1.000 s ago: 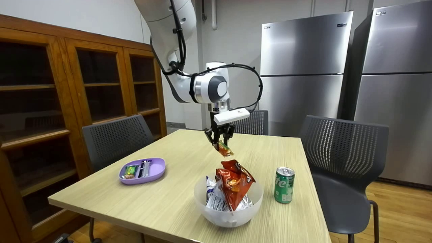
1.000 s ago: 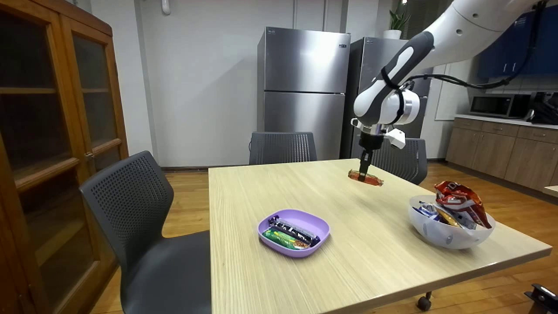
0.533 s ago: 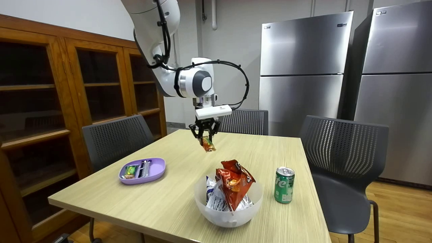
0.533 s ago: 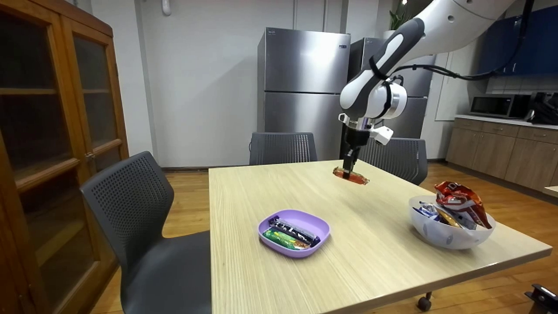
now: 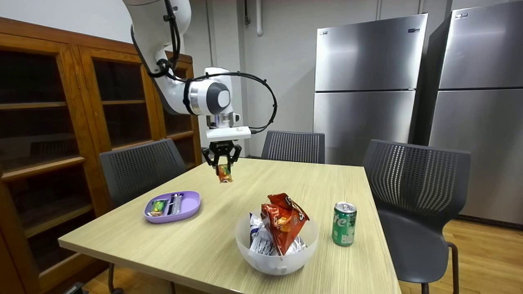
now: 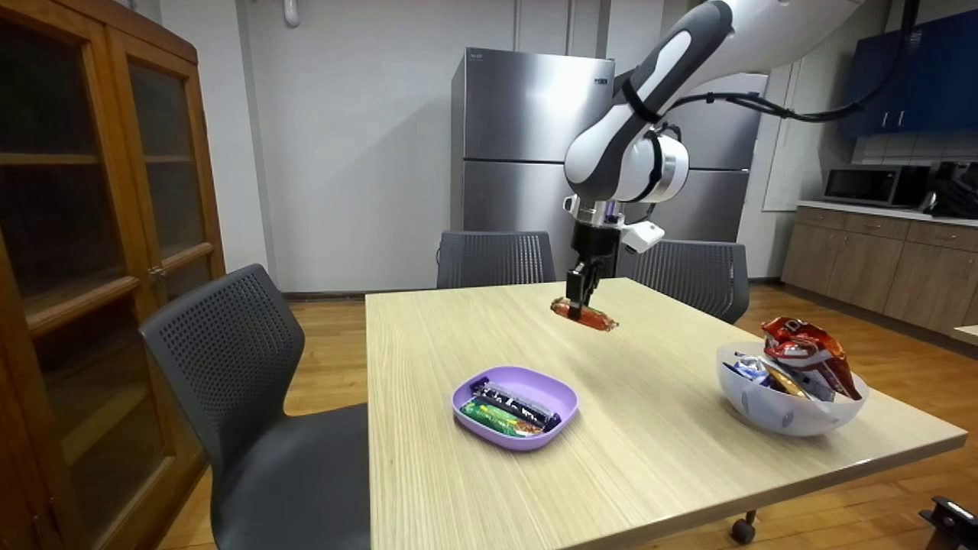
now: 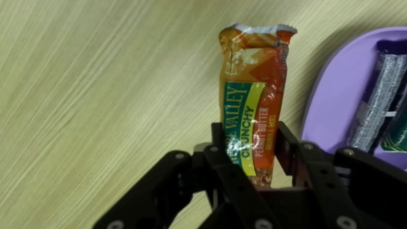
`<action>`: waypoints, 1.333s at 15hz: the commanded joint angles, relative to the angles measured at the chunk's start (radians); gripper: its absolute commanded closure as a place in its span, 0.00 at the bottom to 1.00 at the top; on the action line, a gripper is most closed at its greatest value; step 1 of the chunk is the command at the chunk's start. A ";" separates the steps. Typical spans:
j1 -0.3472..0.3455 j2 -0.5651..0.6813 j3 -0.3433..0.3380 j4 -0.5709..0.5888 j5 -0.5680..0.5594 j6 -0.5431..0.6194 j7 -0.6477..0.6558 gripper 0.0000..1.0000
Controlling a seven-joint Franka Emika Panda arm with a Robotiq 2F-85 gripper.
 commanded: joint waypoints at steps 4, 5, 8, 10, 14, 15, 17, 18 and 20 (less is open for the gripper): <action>0.100 -0.082 0.014 -0.084 -0.014 -0.011 0.198 0.83; 0.110 -0.078 0.016 -0.079 -0.017 -0.013 0.217 0.83; 0.136 -0.054 0.015 -0.063 -0.019 -0.016 0.264 0.83; 0.152 -0.038 0.006 -0.051 -0.021 -0.021 0.307 0.83; 0.158 0.006 0.002 -0.028 -0.018 0.003 0.361 0.83; 0.156 0.016 0.005 -0.022 -0.015 0.005 0.365 0.83; 0.156 0.035 0.009 -0.008 -0.013 0.005 0.369 0.83; 0.158 0.044 0.009 -0.001 -0.014 0.000 0.372 0.83; 0.165 0.063 0.008 0.010 -0.018 -0.003 0.381 0.83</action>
